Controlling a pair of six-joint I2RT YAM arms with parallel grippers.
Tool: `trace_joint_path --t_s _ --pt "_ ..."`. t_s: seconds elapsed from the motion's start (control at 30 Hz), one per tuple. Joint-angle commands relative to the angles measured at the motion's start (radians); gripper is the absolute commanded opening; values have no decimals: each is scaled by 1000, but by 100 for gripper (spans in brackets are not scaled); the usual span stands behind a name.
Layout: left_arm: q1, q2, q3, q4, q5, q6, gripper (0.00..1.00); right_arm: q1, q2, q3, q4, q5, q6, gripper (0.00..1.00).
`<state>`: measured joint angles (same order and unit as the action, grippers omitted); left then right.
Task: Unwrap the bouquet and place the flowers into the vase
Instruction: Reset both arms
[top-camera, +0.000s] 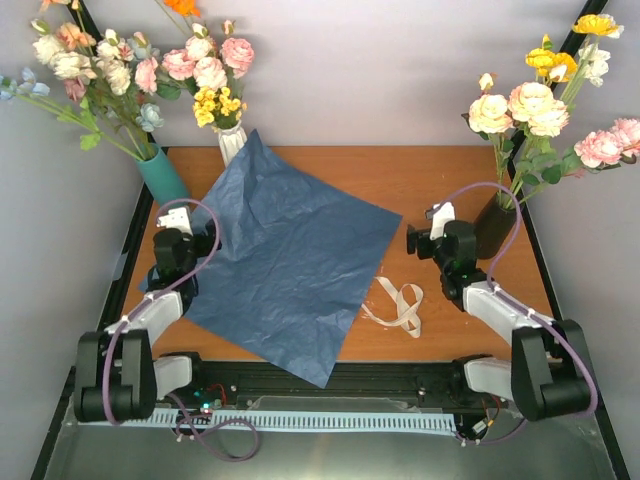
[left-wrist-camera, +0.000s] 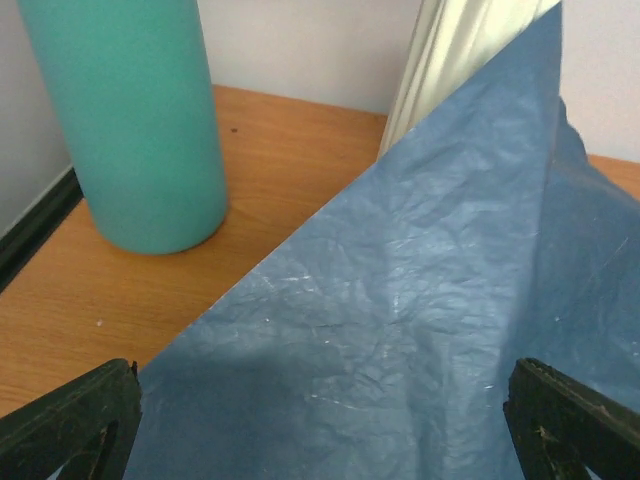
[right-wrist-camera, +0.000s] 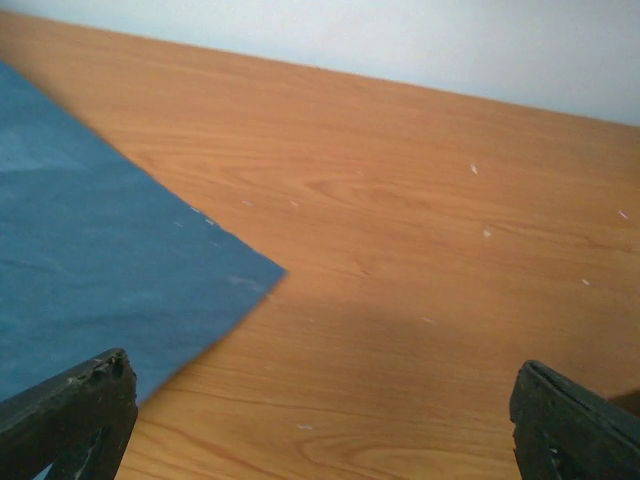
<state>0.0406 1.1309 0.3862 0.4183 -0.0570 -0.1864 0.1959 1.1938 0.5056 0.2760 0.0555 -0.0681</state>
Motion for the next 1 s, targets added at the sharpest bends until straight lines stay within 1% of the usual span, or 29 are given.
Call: trace_joint_path --t_s 0.0,0.07,0.17,0.23,0.27,0.3,0.37,0.43,0.47,0.5,0.53,0.57,0.6,0.63,0.67,0.7,0.73,0.77,0.83,0.9,0.97 --pt "92 117 58 188 191 59 99 -72 78 -82 328 -11 -81 100" --pt "95 162 31 295 178 95 99 -107 118 -132 439 -47 -70 100" --pt "101 225 -11 428 155 114 99 -138 184 -173 570 -56 -68 100" --pt "103 273 -41 529 141 123 100 -152 196 -167 570 -68 -74 100" --pt "104 289 -31 532 117 118 99 -160 211 -178 621 -55 -44 100" --pt "104 297 -13 499 102 123 99 -181 230 -196 678 -72 -18 100" --pt "105 315 -14 546 95 166 100 -205 295 -222 788 -88 8 100" --pt "110 345 -64 675 78 168 99 -214 362 -238 901 -101 16 100" --pt "115 369 -95 752 66 162 99 -213 332 -224 831 -109 9 100" --pt "121 370 -124 820 76 155 99 -213 332 -217 804 -125 -1 100" --pt "125 371 -145 825 79 147 99 -211 355 -220 850 -137 -4 100" --pt "126 410 -170 955 85 158 99 -211 348 -218 836 -124 -2 100" --pt "126 421 -184 977 92 168 99 -211 334 -207 788 -111 4 100" --pt "126 393 -166 885 99 162 99 -211 346 -203 798 -99 9 100" --pt "126 394 -152 879 100 158 99 -211 351 -208 816 -93 10 100" --pt "126 410 -165 935 98 164 100 -211 342 -203 788 -96 11 100" --pt "126 405 -172 928 96 165 100 -211 340 -197 784 -96 10 100" --pt "126 392 -154 872 100 159 99 -211 347 -203 807 -94 12 100" --pt "128 400 -164 909 99 161 100 -211 343 -201 794 -94 12 100" --pt "128 392 -156 876 100 159 100 -211 347 -203 802 -94 13 100" --pt "127 395 -159 892 98 160 99 -211 345 -202 797 -94 12 100"
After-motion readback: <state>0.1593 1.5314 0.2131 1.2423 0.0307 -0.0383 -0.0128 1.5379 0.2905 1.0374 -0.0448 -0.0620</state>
